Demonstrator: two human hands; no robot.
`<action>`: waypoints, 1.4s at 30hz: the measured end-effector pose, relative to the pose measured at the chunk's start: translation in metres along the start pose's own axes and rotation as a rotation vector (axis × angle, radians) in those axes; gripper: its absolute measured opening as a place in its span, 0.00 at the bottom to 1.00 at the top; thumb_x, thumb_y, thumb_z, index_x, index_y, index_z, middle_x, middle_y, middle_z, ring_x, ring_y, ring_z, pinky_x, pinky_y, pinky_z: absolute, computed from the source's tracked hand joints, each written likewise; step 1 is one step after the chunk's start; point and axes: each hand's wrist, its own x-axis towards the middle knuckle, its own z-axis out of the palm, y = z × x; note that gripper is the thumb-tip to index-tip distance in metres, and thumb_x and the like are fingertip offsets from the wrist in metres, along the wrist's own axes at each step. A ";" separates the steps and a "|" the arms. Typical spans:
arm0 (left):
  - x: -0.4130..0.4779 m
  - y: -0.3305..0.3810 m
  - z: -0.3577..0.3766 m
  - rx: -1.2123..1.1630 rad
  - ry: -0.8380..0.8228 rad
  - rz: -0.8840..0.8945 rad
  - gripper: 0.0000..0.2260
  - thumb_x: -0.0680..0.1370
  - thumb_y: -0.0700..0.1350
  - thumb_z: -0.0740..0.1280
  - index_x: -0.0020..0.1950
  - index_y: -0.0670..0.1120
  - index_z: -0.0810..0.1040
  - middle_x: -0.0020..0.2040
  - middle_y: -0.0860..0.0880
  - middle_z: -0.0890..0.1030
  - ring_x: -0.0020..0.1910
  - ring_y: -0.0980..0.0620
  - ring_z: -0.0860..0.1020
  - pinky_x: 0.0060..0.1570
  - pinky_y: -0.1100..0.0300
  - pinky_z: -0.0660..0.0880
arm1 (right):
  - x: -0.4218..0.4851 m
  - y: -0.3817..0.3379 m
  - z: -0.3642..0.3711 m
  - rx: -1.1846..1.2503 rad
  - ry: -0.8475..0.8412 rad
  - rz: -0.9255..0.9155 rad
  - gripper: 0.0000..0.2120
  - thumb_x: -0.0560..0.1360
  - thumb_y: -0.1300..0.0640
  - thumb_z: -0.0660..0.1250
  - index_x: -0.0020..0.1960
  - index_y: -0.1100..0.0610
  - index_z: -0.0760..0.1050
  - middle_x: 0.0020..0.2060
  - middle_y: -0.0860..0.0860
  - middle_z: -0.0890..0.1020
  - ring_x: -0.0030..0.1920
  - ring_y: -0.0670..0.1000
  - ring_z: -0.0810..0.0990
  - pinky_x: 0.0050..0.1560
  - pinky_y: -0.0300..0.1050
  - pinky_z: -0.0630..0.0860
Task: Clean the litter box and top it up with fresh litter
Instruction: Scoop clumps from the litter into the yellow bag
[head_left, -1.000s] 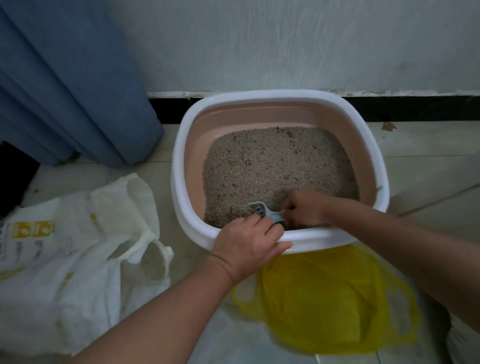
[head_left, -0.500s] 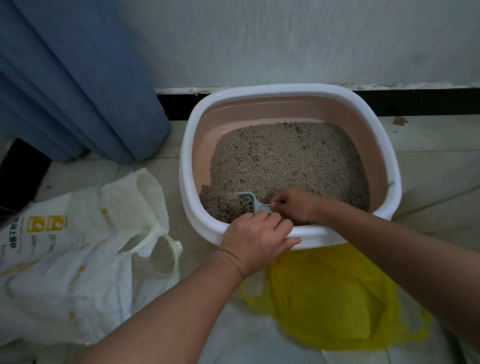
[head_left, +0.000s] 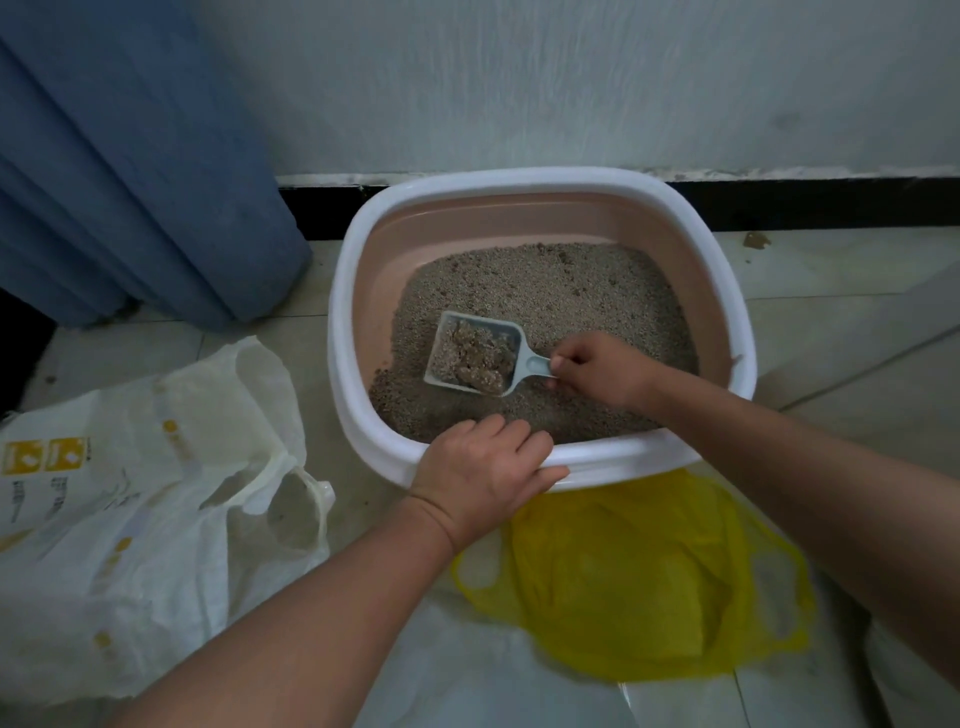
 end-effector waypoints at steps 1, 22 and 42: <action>0.000 0.000 -0.001 0.006 0.000 0.003 0.17 0.82 0.59 0.62 0.39 0.49 0.75 0.34 0.50 0.74 0.32 0.48 0.74 0.29 0.54 0.68 | -0.003 0.000 0.000 -0.006 0.005 0.004 0.14 0.82 0.55 0.61 0.41 0.54 0.81 0.33 0.54 0.79 0.32 0.50 0.72 0.35 0.44 0.67; 0.003 -0.005 -0.006 -0.068 -0.108 0.015 0.17 0.82 0.58 0.61 0.42 0.48 0.77 0.34 0.48 0.77 0.32 0.46 0.75 0.28 0.55 0.69 | -0.089 0.012 -0.027 0.010 0.269 0.084 0.17 0.81 0.53 0.61 0.34 0.52 0.76 0.32 0.54 0.79 0.33 0.52 0.75 0.36 0.46 0.68; 0.002 -0.003 -0.028 -0.283 -0.222 -0.127 0.19 0.79 0.59 0.59 0.47 0.47 0.81 0.38 0.49 0.81 0.39 0.45 0.78 0.34 0.53 0.72 | -0.180 0.024 -0.002 0.131 0.373 0.172 0.16 0.81 0.56 0.61 0.36 0.54 0.79 0.27 0.47 0.76 0.28 0.49 0.71 0.34 0.45 0.68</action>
